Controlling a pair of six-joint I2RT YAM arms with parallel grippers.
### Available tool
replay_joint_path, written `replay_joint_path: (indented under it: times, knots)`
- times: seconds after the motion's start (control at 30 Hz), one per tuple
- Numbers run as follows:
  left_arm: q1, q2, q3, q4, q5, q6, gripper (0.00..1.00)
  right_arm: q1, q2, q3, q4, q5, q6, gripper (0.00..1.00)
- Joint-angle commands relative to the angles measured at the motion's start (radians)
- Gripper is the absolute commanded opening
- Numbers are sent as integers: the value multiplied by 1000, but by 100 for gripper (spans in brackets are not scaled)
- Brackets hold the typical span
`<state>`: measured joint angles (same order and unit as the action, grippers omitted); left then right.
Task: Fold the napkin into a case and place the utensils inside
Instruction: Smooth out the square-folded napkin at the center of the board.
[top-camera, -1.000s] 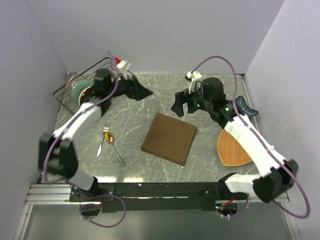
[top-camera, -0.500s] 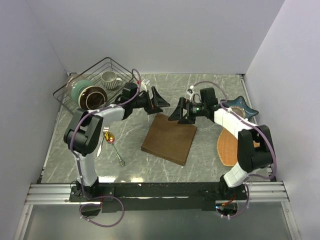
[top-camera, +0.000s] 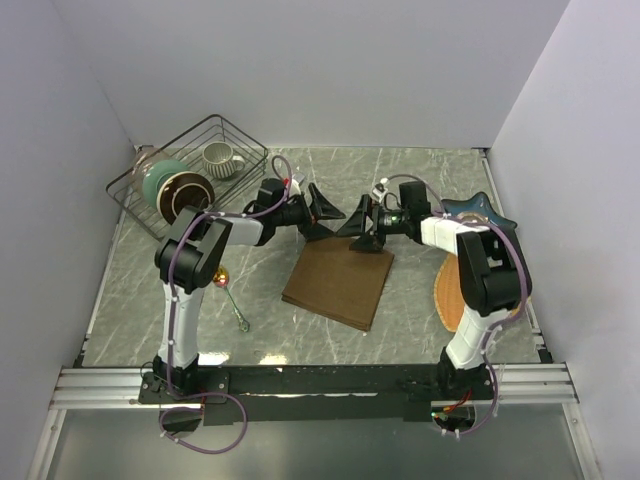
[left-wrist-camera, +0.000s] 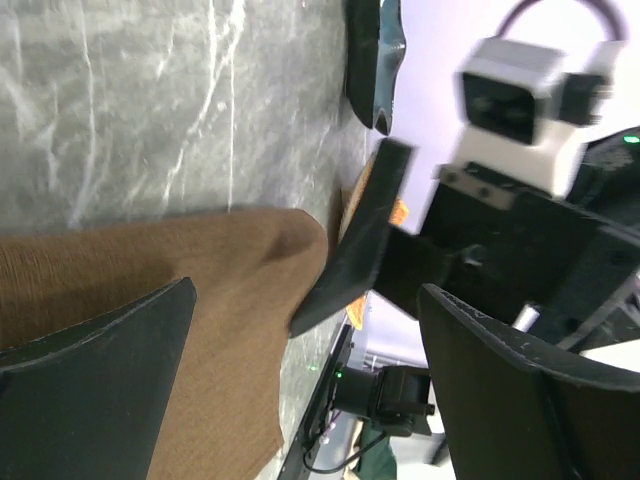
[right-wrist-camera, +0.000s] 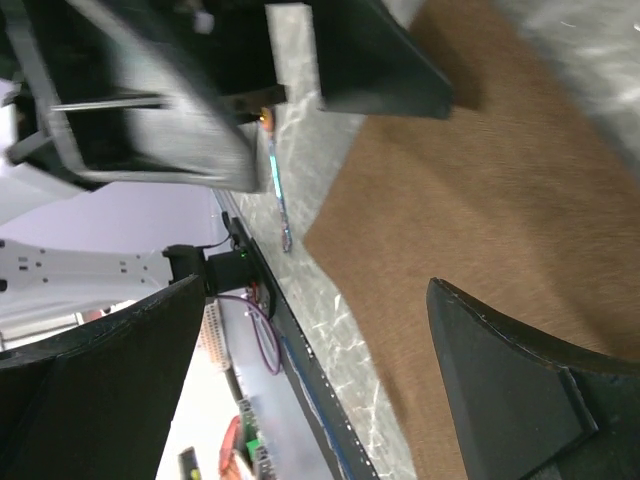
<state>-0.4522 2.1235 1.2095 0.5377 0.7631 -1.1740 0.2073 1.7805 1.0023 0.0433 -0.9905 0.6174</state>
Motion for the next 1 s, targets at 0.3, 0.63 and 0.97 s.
replay_joint_path:
  times: [0.3,0.63,0.97]
  knots:
    - [15,138,61,-30,-27,-19,99,-109,220,35,-66,-83,-119,100]
    - [43,145,48,-88,-48,8,99,-189,211,-33,-267,-126,-304,100]
    - [24,17,41,-50,59,106,99,-184,41,-21,-248,-197,-220,100]
